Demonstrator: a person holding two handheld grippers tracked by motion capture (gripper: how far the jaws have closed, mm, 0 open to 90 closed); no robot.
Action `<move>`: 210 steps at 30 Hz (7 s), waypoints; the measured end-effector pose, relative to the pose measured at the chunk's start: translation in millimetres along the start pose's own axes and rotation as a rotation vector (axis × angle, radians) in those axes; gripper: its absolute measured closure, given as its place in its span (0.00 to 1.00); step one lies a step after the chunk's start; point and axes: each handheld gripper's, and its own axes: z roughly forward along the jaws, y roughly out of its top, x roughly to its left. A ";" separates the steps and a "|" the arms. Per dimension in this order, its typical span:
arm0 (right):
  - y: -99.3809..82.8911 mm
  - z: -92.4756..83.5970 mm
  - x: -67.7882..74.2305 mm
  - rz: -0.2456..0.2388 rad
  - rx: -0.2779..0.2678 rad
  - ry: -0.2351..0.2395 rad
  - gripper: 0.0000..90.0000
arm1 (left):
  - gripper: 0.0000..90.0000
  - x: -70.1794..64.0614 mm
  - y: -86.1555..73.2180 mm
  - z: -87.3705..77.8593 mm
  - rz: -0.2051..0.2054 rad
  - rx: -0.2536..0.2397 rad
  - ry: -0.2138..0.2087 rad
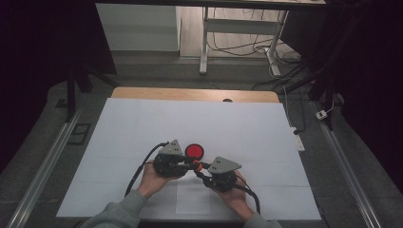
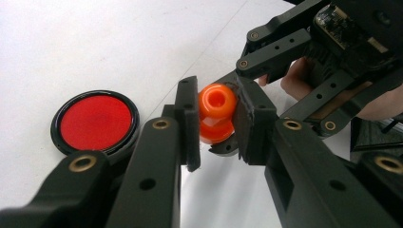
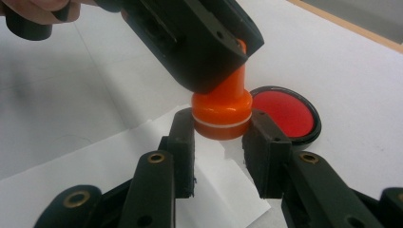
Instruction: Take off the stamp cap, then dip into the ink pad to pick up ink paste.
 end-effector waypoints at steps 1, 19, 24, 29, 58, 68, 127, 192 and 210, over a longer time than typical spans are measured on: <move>-0.3 0.3 -0.6 0.009 -0.004 0.006 0.72 | 0.81 0.1 -0.1 -0.3 -0.002 -0.001 -0.001; -0.8 0.4 -1.5 0.027 0.001 0.003 0.72 | 0.80 4.8 -3.5 4.0 -0.022 -0.032 -0.033; -0.7 0.8 -1.1 0.027 0.003 0.005 0.72 | 0.80 6.1 -4.3 4.8 -0.028 -0.031 -0.043; -0.9 0.9 -1.0 0.027 0.003 0.009 0.72 | 0.80 6.8 -4.5 5.4 -0.030 -0.031 -0.049; -2.1 -2.1 -0.8 0.028 -0.034 -0.001 0.72 | 0.81 -1.0 -4.5 4.6 -0.023 -0.065 0.000; -2.3 -2.1 -3.9 0.042 -0.029 0.032 0.72 | 0.81 0.0 -6.7 5.2 -0.050 -0.071 -0.012; -52.2 -83.5 -51.8 0.170 -0.009 -0.108 0.72 | 0.81 21.4 -7.9 -26.4 -0.083 -0.112 0.015; -60.6 -98.3 -60.6 0.193 -0.005 -0.149 0.72 | 0.80 66.1 26.9 7.5 -0.061 -0.027 0.042; -62.2 -99.9 -60.8 0.191 -0.006 -0.157 0.72 | 0.80 75.4 19.9 30.7 -0.061 0.034 0.066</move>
